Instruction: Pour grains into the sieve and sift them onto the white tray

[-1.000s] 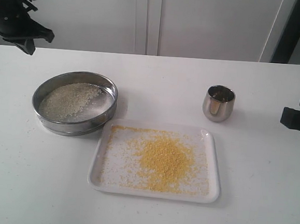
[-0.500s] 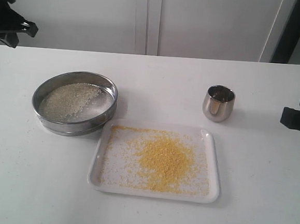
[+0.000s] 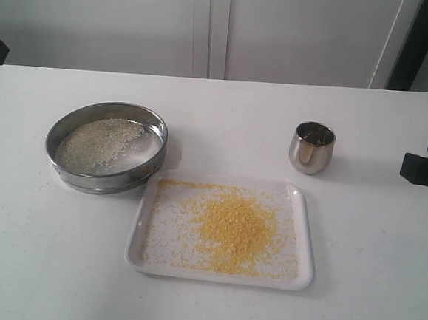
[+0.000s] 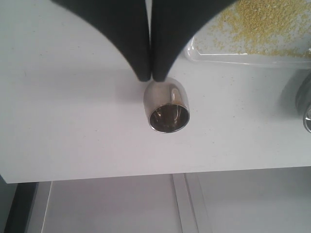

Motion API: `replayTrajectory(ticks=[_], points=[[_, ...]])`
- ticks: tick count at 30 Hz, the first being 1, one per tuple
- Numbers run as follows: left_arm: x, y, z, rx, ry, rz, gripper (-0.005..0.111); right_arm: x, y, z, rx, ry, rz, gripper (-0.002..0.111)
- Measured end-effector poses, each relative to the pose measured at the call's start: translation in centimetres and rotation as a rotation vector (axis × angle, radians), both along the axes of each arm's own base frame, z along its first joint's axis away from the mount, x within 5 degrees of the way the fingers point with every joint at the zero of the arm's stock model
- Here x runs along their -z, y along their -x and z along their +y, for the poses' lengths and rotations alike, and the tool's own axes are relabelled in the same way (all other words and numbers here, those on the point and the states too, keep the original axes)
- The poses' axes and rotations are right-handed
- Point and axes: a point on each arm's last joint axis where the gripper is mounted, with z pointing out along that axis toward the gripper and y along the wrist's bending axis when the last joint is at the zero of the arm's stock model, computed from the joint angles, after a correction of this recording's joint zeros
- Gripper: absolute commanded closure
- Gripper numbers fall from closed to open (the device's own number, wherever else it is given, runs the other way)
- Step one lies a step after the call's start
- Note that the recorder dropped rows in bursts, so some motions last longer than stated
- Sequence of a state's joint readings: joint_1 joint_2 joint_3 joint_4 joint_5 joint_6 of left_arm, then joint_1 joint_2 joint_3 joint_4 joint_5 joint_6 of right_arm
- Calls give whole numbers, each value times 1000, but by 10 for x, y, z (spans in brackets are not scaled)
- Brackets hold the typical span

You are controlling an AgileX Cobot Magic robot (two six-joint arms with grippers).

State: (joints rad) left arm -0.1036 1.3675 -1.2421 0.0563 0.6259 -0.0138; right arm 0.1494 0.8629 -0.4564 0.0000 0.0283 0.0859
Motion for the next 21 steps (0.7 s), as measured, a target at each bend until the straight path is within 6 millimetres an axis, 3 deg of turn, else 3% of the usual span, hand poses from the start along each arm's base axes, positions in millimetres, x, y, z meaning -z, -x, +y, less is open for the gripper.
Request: replayTrajectory(ticks=[14, 21], points=[[-19, 62, 6, -34, 42, -106, 106, 0, 0, 0, 0, 0, 0, 108], [-9, 119, 9, -64, 118, -121, 106, 0, 0, 0, 0, 0, 0, 108]])
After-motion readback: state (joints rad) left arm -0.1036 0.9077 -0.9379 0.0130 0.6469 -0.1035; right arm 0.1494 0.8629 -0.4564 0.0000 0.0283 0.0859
